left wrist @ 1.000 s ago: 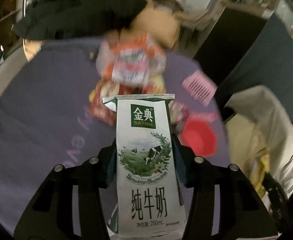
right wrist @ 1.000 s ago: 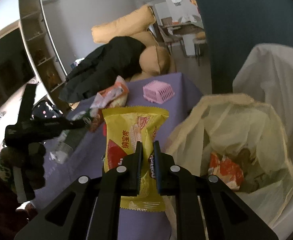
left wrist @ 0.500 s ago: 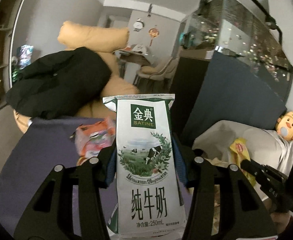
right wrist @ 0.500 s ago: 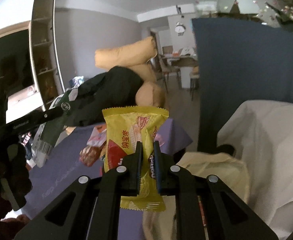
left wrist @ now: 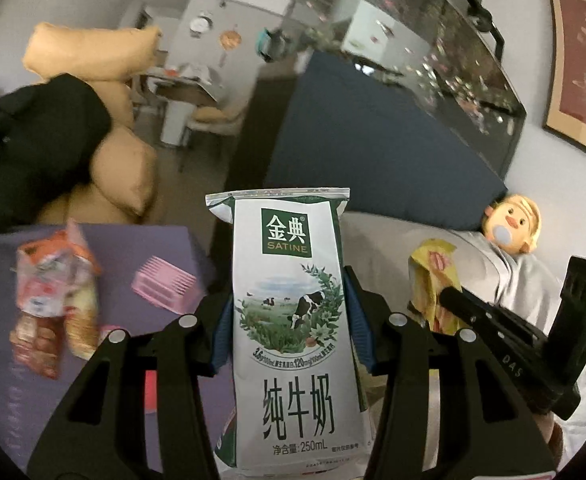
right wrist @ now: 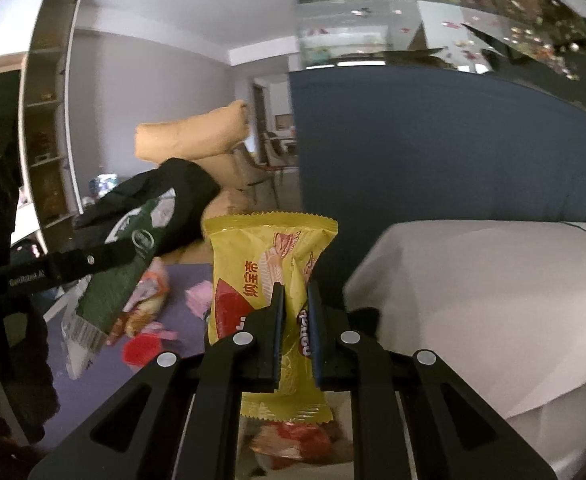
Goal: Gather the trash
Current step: 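Drop the milk carton into the trash bag with the left gripper while the right holds the yellow bag, then lower the yellow snack bag into the trash bag and open the right gripper, then grasp the pink tissue pack with the left gripper while the right grasps the cream snack bag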
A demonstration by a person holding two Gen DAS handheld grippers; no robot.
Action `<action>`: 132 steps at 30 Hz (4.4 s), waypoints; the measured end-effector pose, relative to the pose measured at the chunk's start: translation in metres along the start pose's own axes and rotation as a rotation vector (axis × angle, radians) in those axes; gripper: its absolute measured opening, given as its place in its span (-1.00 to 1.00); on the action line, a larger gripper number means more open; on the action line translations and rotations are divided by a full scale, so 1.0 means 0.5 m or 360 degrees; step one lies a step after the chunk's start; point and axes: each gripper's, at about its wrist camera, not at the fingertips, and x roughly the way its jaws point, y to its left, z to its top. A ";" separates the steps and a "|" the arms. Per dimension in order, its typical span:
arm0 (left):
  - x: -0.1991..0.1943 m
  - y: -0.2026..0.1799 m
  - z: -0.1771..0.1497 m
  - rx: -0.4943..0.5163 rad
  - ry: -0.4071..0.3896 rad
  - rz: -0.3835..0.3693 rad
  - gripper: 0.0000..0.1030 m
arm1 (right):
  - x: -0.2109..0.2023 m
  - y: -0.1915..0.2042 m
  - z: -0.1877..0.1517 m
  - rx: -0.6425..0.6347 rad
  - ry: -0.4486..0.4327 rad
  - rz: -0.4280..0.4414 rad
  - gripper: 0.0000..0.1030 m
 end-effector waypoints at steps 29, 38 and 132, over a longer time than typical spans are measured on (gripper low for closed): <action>0.229 -0.077 -0.140 -0.0017 0.0407 -0.0174 -0.03 | -0.008 -0.139 -0.057 0.0183 0.0021 -0.0231 -0.76; 0.203 -0.012 -0.125 -0.0082 0.0464 -0.0063 0.10 | 0.017 -0.117 -0.073 0.0201 0.0068 -0.0136 -0.76; 0.096 0.621 -0.070 -0.0459 0.0470 0.0433 -0.25 | 0.438 0.322 -0.079 -0.0109 0.0645 0.0055 0.14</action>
